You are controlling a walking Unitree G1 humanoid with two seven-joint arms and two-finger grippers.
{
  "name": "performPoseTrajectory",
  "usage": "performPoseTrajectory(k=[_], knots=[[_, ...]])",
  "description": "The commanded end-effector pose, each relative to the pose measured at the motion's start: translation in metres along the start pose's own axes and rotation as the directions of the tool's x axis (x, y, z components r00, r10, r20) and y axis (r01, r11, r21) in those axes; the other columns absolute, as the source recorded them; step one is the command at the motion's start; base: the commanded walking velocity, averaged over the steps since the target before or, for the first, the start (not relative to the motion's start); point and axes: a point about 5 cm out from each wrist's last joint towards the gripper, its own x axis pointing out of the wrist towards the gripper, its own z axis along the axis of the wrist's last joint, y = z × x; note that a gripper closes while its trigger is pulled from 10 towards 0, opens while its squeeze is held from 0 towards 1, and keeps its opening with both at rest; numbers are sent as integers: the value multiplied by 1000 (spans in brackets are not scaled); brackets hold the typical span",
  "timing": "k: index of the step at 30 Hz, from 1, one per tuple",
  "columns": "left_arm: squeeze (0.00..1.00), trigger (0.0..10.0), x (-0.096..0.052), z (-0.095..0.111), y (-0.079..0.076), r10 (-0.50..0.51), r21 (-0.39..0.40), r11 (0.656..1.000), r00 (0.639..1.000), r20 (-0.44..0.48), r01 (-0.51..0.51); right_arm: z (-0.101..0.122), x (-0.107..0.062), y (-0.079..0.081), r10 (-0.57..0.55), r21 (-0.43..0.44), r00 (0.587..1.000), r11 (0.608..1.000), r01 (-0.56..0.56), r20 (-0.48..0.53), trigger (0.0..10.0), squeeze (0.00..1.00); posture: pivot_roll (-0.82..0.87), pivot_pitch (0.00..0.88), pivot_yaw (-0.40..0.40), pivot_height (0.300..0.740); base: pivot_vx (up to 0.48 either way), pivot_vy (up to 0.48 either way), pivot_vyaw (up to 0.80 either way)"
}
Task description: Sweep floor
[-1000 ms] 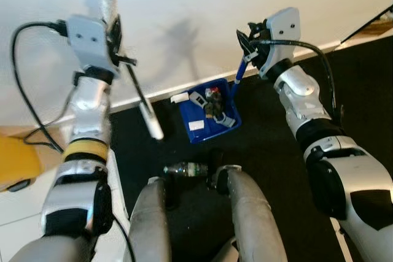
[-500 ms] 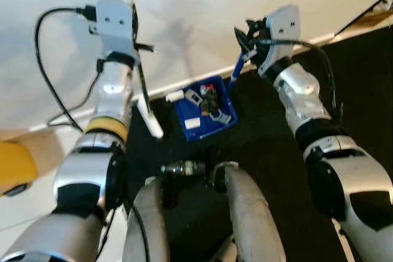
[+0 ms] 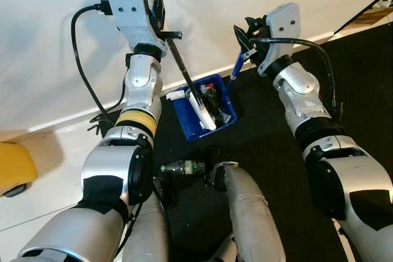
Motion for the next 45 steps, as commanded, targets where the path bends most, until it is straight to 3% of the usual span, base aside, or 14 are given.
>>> performPoseTrajectory(k=[1,4,6,7,9,16,18,25,30,42,45], knots=[[0,10000,2,25,14,-58,80,996,991,123,48,-33,-15,12,22,71,991,997,-13,-134,10000,0,-121,523,-65,740,0,0,0],[0,10000,0,31,22,-86,132,989,986,142,67,-33,-15,12,20,74,991,997,-10,-134,10000,0,-114,519,-63,740,0,0,0],[0,10000,-10,44,45,-136,275,957,979,148,92,-33,-14,14,15,81,991,997,-4,-132,10000,0,-63,494,-48,740,0,0,0],[0,10000,-10,44,45,-136,275,957,979,148,92,-33,-14,14,15,81,991,997,-4,-132,10000,0,-63,494,-48,740,0,0,0],[0,10000,-26,57,64,-152,366,926,978,142,91,-32,-12,14,-11,103,993,994,24,-121,10000,0,-21,460,-35,740,0,0,0],[0,10000,-40,66,78,-111,392,919,983,144,46,-31,-13,13,-58,159,994,985,72,-95,10000,0,36,415,-12,740,0,0,0],[0,10000,-47,73,95,-53,421,907,988,142,-12,-32,-15,12,-90,211,994,972,102,-67,10000,0,84,373,24,740,0,0,0],[0,10000,-52,85,122,4,499,866,997,81,-44,-32,-23,6,-132,249,991,959,133,-21,10000,0,117,341,65,740,0,0,0],[0,10000,-56,74,127,43,514,857,999,-25,-24,-39,-36,-1,-166,236,986,957,167,-24,10000,0,108,336,93,740,0,0,0],[0,10000,-52,60,119,38,519,855,994,-107,24,-33,-48,-14,-173,226,984,961,161,35,10000,0,78,313,80,740,0,0,0],[0,10000,-53,57,115,50,484,875,991,-124,17,-31,-50,-16,-173,229,984,960,158,45,10000,0,79,289,68,740,0,0,0]])
